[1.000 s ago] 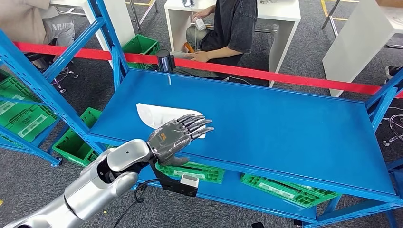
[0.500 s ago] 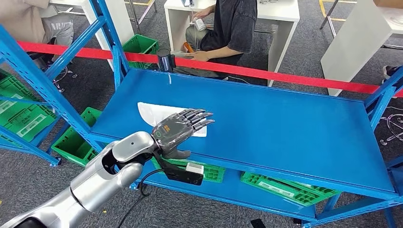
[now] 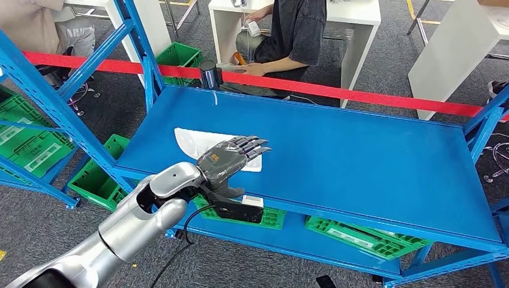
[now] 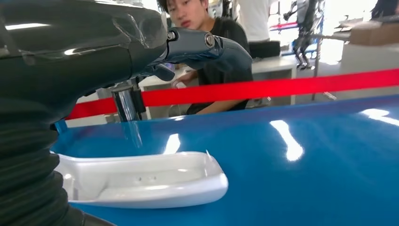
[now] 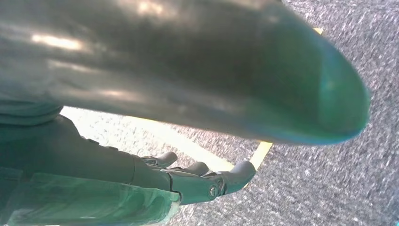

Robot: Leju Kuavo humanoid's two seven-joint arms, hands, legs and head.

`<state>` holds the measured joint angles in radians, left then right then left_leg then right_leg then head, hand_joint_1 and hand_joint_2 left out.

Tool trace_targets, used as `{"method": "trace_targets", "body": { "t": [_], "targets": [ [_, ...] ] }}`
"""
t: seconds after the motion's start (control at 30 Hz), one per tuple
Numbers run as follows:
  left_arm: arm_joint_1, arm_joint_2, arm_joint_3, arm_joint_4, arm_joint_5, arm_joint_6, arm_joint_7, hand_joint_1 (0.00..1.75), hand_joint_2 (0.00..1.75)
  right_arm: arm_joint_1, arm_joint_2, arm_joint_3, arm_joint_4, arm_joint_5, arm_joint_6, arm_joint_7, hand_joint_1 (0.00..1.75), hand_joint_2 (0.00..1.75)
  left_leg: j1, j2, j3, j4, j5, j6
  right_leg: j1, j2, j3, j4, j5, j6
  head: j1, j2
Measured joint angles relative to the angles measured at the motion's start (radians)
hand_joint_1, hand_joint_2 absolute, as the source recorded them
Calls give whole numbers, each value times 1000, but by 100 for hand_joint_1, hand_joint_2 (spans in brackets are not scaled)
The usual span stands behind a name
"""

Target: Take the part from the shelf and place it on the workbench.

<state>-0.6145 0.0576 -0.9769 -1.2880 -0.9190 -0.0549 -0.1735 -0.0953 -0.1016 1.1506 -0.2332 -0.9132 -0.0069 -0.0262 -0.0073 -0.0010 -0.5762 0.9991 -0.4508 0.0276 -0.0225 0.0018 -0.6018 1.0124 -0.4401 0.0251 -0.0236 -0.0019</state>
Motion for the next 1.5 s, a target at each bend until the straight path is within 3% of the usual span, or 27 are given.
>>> {"method": "trace_targets", "body": {
  "t": [0.07,0.17,0.23,0.27,0.37,0.43,0.57,0.6,0.67,0.73,0.77,0.8,0.87,0.93,1.07,1.13,1.2,1.23,1.27,1.3,1.4,1.43,1.5],
  "targets": [
    [-2,-7,6,18,3,0,2,0,175,-1,0,0,0,1,-1,2,0,0,4,0,-16,31,-22,-10,-4,1,0,-2,2,-10,-1,0],
    [-4,-13,12,41,6,-1,2,0,175,-3,0,0,0,2,-4,3,0,0,12,0,-102,212,-109,-27,-4,1,1,-2,2,-20,-3,0],
    [-3,-15,13,54,6,-1,3,0,175,-4,0,1,0,2,-4,3,0,0,14,0,-147,297,-127,-28,-2,2,1,-2,2,-21,-3,0],
    [-3,-16,13,59,6,-1,3,0,175,-4,0,1,0,2,-4,4,0,0,14,0,-144,283,-108,-25,0,3,1,-2,2,-21,-3,0],
    [-10,-24,17,70,7,-1,4,0,175,-6,4,1,-1,3,-3,4,0,0,7,0,-51,85,-12,0,5,6,4,-3,2,-20,-2,0],
    [-15,-30,21,79,7,-1,6,0,175,-8,7,1,-1,4,-2,6,0,0,-1,0,-16,10,5,15,6,6,2,-4,3,-18,-2,0],
    [-17,-45,27,98,7,-2,9,0,175,-8,10,1,-1,8,3,11,0,0,0,3,0,-19,17,24,8,3,-9,9,-4,-6,-1,0],
    [-19,-50,29,102,7,-2,9,0,175,-9,10,2,-1,9,3,12,0,0,2,4,5,-28,24,27,8,3,-26,44,-21,-7,0,0],
    [-21,-57,29,110,7,-2,10,0,175,-9,8,2,-1,9,3,13,0,0,4,5,6,-34,29,30,6,2,-87,172,-76,-12,2,0],
    [-17,-60,29,119,8,-3,10,0,175,-7,7,2,-1,8,3,14,0,0,4,5,5,-33,28,29,3,2,-138,277,-108,-4,2,0],
    [-15,-61,29,123,8,-3,10,0,175,-6,6,2,-1,9,3,14,0,0,5,4,5,-31,28,28,0,2,-138,277,-102,5,2,0],
    [-14,-62,29,126,8,-3,10,0,175,-6,6,2,-1,9,3,14,0,0,6,4,5,-28,26,26,-4,1,-116,232,-81,18,2,0],
    [-14,-64,29,129,7,-3,10,0,175,-7,4,2,-1,9,3,14,0,0,7,1,2,-15,17,15,-9,-2,-41,88,-28,36,3,0],
    [-15,-66,30,131,7,-3,10,0,175,-8,4,2,-1,9,3,14,0,0,4,0,-4,0,8,2,-9,-2,-1,10,-6,29,3,0],
    [-18,-67,35,139,8,-3,14,0,175,-8,5,2,-1,13,6,14,0,0,9,0,-17,19,-6,-11,-10,2,-2,8,-4,-1,2,0],
    [-22,-69,41,147,8,-3,19,0,175,-10,5,2,-1,17,7,14,0,0,12,0,-55,102,-55,-22,-13,3,-2,7,-3,-11,0,0],
    [-26,-70,46,161,8,-5,24,0,175,-11,6,2,-1,19,8,14,0,0,14,0,-121,243,-116,-30,-11,3,-3,7,-3,-15,-1,0],
    [-26,-70,47,169,8,-6,27,0,175,-11,6,2,-1,19,9,14,0,0,15,0,-146,293,-129,-30,-9,3,-3,7,-3,-15,-1,0],
    [-26,-71,49,177,8,-8,29,0,175,-11,7,2,-1,20,11,14,0,0,15,0,-154,305,-123,-28,-8,3,-3,7,-3,-15,-1,0],
    [-27,-72,51,185,8,-9,30,0,175,-11,7,2,-1,20,12,14,0,0,14,0,-140,273,-98,-23,-5,4,-2,7,-3,-15,-1,0],
    [-38,-83,62,206,8,-9,31,0,175,-13,10,2,-1,24,15,14,0,0,6,0,-41,69,-9,7,1,7,0,6,-3,-14,1,0],
    [-43,-87,63,215,8,-10,32,0,175,-13,12,2,-1,26,15,15,0,0,1,0,-22,30,0,15,1,7,-2,6,-2,-12,1,0],
    [-50,-95,65,234,8,-13,33,0,175,-15,14,2,-1,29,15,16,0,0,-6,1,-15,11,-1,22,0,6,-4,3,2,-5,0,0]
  ]
}}
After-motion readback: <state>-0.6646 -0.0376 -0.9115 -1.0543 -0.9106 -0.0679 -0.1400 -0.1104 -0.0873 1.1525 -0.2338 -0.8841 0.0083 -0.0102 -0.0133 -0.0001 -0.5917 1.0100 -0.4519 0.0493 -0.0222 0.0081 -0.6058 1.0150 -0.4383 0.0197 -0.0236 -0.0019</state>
